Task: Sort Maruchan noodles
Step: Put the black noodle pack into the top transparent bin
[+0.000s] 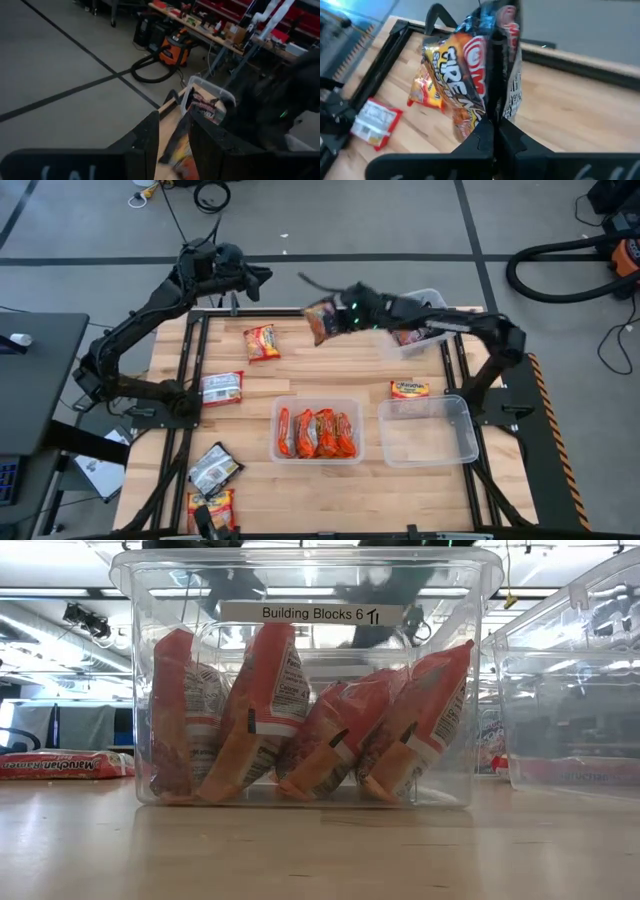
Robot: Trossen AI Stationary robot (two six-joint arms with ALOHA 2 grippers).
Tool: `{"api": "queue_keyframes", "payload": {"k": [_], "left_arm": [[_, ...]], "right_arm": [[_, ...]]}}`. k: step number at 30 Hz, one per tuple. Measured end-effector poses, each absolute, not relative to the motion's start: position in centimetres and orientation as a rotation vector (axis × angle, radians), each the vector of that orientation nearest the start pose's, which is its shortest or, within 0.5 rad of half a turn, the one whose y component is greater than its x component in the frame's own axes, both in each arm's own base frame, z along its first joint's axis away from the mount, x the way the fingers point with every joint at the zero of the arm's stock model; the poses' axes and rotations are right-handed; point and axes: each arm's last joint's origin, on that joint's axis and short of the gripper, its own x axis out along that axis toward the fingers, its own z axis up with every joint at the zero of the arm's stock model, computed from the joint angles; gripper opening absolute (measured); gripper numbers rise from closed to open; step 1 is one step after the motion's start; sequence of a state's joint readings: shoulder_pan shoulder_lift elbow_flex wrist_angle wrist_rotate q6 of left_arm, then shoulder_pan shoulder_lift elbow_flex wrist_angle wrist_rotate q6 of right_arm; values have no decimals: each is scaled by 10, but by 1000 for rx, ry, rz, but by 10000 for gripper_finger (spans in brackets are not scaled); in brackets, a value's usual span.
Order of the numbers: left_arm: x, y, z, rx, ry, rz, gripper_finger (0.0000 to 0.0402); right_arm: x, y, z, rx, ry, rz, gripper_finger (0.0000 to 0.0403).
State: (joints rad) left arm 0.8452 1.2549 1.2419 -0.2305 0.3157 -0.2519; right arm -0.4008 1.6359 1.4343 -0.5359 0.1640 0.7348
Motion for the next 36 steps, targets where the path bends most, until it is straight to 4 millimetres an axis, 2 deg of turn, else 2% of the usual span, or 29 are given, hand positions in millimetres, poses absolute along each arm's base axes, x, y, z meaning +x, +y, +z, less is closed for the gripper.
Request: {"api": "queue_keyframes", "payload": {"k": [3, 6, 8, 11, 17, 23, 30, 36], "left_arm": [[191, 201, 390, -389, 117, 547, 107], [192, 199, 390, -397, 114, 540, 107], [194, 198, 390, -411, 112, 534, 107], [195, 197, 390, -438, 105, 536, 107], [194, 198, 390, -398, 115, 538, 107], [195, 198, 392, -380, 97, 533, 107], [189, 196, 395, -449, 85, 520, 108], [174, 173, 412, -360, 69, 454, 108]], "right_arm": [[312, -144, 354, 722, 560, -800, 4], [287, -145, 383, 693, 626, -879, 4], [269, -148, 393, 667, 673, -974, 4], [245, -155, 395, 650, 736, -1126, 4], [217, -170, 369, 691, 952, -1279, 5], [205, -179, 326, 767, 1115, -1317, 5], [205, -187, 267, 810, 1111, -1337, 6], [195, -190, 239, 818, 1119, -1392, 6]]}}
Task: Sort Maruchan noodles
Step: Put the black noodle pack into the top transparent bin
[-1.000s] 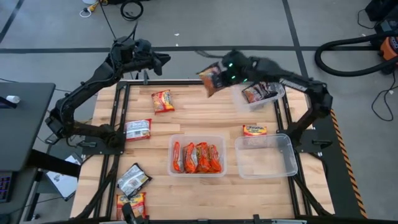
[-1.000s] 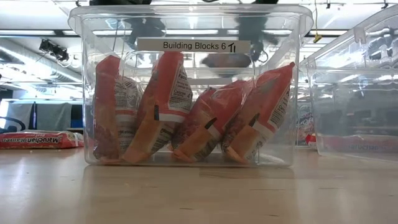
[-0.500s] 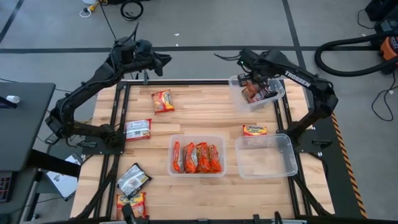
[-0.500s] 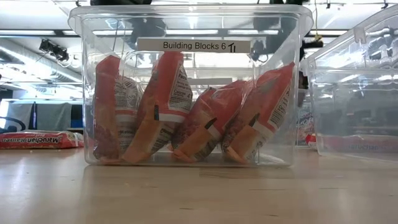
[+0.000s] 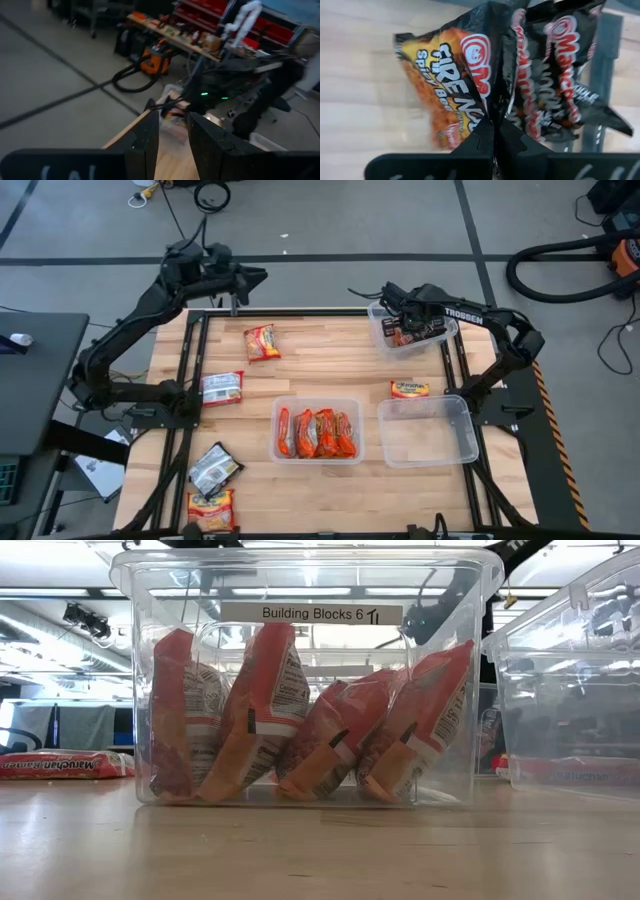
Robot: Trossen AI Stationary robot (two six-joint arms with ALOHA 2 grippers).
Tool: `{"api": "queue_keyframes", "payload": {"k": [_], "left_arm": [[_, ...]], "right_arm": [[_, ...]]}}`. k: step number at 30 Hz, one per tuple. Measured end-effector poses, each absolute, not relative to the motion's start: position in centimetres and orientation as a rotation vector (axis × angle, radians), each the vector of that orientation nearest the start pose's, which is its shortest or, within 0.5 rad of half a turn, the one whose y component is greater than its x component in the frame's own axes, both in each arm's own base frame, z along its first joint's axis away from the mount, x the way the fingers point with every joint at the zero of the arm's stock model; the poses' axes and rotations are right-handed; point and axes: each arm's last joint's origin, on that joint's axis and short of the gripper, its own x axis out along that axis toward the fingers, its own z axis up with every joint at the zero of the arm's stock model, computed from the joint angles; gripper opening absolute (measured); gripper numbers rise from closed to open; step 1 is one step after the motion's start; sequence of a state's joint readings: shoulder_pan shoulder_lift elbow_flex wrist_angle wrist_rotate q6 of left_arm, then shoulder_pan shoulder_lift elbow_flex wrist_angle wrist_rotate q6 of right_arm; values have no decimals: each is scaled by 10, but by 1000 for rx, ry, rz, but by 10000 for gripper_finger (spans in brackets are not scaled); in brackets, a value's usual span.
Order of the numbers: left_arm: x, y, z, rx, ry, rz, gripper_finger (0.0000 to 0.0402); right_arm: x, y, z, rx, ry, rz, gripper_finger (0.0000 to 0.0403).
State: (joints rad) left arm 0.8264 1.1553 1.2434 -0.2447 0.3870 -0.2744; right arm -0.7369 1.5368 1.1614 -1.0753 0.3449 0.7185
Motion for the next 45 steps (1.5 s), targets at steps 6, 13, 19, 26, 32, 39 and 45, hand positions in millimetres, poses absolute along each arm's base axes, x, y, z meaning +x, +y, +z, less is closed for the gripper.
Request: {"api": "queue_keyframes", "payload": {"k": [6, 13, 19, 26, 32, 39, 45], "left_arm": [[166, 140, 431, -221, 25, 328, 108], [171, 119, 432, -174, 52, 183, 108], [164, 112, 414, -262, 234, 186, 108], [163, 65, 402, -399, 427, 73, 108], [162, 11, 376, -563, 770, 143, 108], [160, -52, 339, -788, 1037, 256, 123], [157, -110, 291, -855, 1348, 330, 189]], "right_arm": [[189, -198, 234, 807, 1111, -1396, 14], [188, -199, 234, 814, 1122, -1367, 49], [189, -197, 235, 809, 1129, -1335, 67], [185, -181, 273, 691, 946, -1235, 74], [176, -143, 331, 508, 628, -1087, 75], [160, -99, 368, 311, 488, -809, 75], [160, -79, 374, 157, 520, -569, 78]]}}
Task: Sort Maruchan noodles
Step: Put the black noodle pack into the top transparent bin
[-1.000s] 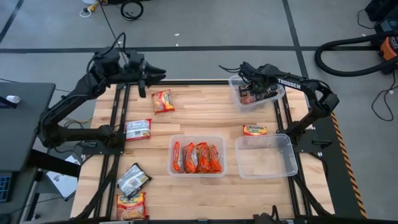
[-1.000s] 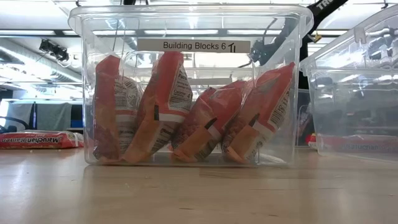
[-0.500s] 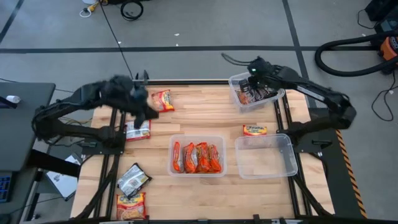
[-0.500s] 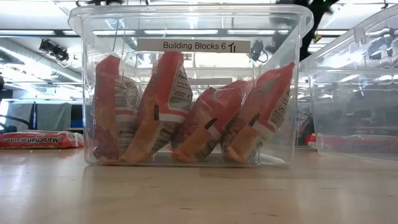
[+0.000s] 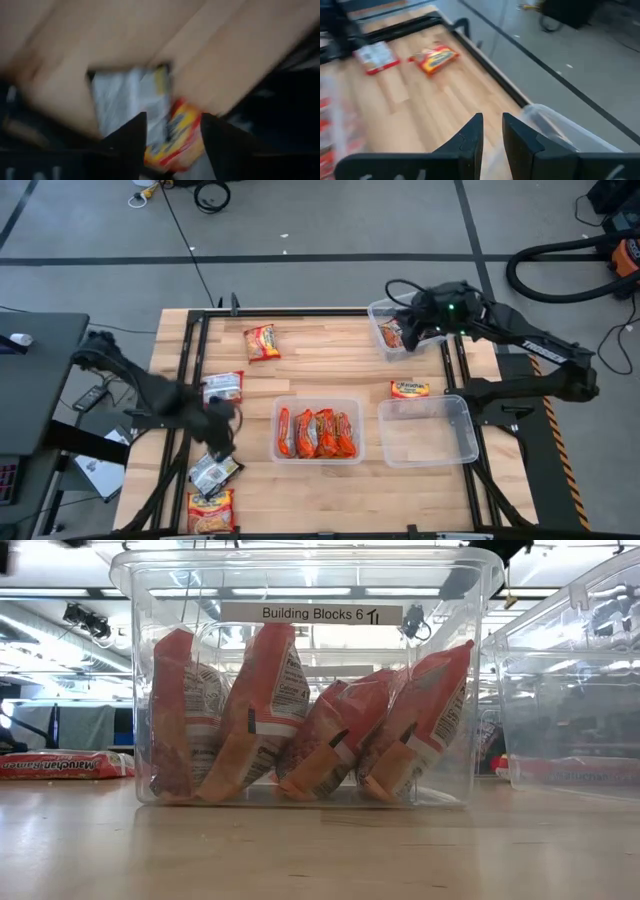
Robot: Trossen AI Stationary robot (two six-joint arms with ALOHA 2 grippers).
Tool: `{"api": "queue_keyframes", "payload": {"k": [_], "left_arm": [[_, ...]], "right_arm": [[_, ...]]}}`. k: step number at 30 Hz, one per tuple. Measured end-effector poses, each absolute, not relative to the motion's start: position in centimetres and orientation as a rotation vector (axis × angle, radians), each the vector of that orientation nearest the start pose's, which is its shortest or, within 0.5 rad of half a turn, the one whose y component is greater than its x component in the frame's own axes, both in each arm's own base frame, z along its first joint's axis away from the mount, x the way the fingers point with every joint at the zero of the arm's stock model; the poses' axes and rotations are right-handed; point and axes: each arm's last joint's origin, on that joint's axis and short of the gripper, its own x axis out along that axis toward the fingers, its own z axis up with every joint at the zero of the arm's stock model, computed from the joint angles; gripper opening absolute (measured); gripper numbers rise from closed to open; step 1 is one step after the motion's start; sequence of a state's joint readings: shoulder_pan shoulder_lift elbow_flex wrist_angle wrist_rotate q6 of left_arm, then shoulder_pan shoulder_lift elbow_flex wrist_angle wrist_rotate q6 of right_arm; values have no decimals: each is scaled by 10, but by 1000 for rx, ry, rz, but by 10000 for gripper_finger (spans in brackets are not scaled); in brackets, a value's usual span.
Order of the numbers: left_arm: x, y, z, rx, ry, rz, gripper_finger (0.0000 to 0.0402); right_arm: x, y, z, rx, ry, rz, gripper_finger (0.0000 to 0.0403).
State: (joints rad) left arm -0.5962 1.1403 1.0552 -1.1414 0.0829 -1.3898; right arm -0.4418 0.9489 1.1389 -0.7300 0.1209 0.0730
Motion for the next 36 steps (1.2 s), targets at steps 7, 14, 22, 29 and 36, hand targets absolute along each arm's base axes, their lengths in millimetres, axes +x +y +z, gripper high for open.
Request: {"api": "queue_keyframes", "payload": {"k": [7, 14, 22, 29, 36], "left_arm": [[153, -162, 244, -807, 1568, 412, 249], [185, -200, 237, -761, 1599, 445, 224], [190, -209, 213, -708, 1637, 541, 244], [191, -212, 192, -607, 1699, 563, 262], [199, -219, 174, -537, 1698, 625, 231]], "right_arm": [[158, -65, 378, 92, 503, -458, 107], [155, -62, 380, 70, 498, -445, 150], [156, -63, 376, 60, 540, -451, 200], [153, -63, 377, 4, 553, -472, 216], [150, -62, 375, 4, 583, -472, 217]]}}
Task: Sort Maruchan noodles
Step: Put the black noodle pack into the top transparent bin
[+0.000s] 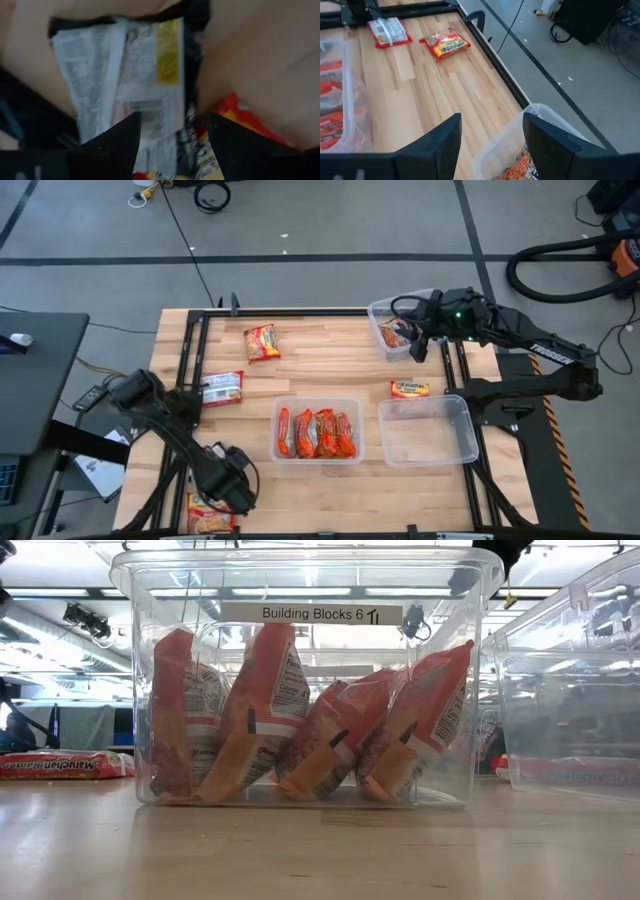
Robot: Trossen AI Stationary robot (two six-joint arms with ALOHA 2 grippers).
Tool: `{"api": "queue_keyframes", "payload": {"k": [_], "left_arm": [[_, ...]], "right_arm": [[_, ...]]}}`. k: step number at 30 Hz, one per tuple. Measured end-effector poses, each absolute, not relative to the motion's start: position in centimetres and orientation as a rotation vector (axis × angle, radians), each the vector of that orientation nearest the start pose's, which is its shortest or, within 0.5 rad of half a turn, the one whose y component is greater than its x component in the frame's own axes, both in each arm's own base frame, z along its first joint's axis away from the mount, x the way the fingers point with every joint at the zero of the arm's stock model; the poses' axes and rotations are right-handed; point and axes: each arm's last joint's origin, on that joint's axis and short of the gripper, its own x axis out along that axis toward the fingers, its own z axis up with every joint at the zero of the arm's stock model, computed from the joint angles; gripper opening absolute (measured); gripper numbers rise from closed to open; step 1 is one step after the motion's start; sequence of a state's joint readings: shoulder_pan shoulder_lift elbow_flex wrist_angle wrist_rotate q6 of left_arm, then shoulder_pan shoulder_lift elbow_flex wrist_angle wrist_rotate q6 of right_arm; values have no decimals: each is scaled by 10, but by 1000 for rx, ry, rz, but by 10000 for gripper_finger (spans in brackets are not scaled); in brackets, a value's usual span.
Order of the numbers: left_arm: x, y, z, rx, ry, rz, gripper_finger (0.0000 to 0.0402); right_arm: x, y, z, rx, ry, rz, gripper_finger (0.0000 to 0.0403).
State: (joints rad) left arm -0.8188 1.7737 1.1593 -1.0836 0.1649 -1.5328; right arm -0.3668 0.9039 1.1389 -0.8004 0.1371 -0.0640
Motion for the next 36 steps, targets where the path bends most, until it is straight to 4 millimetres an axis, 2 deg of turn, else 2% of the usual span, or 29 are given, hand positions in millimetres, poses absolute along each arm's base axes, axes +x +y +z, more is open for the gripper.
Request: {"api": "queue_keyframes", "payload": {"k": [7, 10, 15, 19, 21, 24, 27, 31, 36], "left_arm": [[201, -221, 151, -449, 1730, 729, 224], [204, -224, 138, -425, 1746, 723, 205], [209, -225, 132, -459, 1763, 720, 135], [209, -221, 142, -482, 1745, 719, 54], [208, -219, 152, -503, 1713, 709, 25], [204, -214, 176, -549, 1644, 684, 25], [198, -205, 213, -582, 1492, 591, 25], [181, -180, 269, -672, 1286, 492, 25], [155, -143, 320, -782, 972, 413, 25]], "right_arm": [[149, -62, 373, -11, 606, -471, 217], [149, -62, 373, -11, 606, -471, 217], [149, -62, 373, -17, 605, -469, 217], [147, -61, 375, -43, 601, -461, 217], [147, -61, 375, -52, 600, -458, 217], [147, -61, 376, -60, 589, -450, 217], [149, -59, 377, -58, 569, -418, 217], [154, -54, 382, -56, 505, -340, 217], [161, -48, 389, -54, 409, -265, 217]]}}
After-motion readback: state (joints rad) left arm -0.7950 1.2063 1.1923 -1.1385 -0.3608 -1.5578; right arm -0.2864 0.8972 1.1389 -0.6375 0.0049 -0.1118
